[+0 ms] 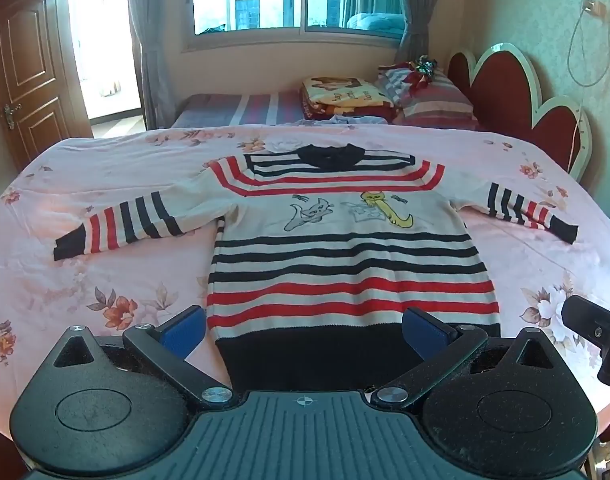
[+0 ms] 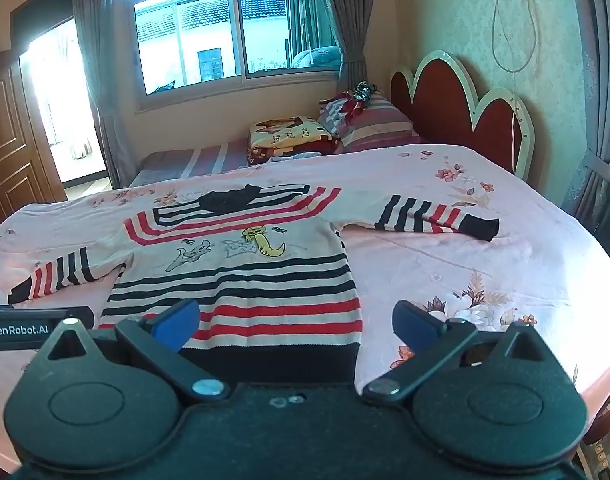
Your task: Fold small clothes
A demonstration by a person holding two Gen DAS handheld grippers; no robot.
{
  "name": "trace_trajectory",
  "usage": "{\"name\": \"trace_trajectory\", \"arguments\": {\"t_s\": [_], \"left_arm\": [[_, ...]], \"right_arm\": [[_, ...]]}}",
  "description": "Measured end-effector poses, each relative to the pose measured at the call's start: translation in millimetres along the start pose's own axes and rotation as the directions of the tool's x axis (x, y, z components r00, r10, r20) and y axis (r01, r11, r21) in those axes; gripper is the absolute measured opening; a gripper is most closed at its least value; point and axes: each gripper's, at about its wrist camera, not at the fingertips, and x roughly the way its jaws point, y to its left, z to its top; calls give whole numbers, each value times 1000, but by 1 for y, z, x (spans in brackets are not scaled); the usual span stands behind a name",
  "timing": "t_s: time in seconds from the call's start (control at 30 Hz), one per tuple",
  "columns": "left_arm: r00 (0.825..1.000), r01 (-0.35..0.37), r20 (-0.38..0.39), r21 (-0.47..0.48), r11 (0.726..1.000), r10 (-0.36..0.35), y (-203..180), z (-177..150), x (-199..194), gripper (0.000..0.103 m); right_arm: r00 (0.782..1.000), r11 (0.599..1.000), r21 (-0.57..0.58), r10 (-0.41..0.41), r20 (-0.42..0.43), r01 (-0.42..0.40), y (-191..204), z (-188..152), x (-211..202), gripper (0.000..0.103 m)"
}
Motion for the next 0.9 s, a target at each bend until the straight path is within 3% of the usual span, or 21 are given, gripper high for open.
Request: {"name": "trace_trajectory", "arguments": {"t_s": [0.37, 0.9], "left_arm": [[1000, -11, -7, -9, 1000, 11, 12, 7, 11, 103], [1000, -27, -7, -11, 1000, 27, 10, 6, 16, 103]], "right_arm": [[1000, 1000, -1, 4, -12, -4, 0, 9, -8, 102], [1000, 1000, -14, -6, 1, 6, 0, 2, 12, 102]]}}
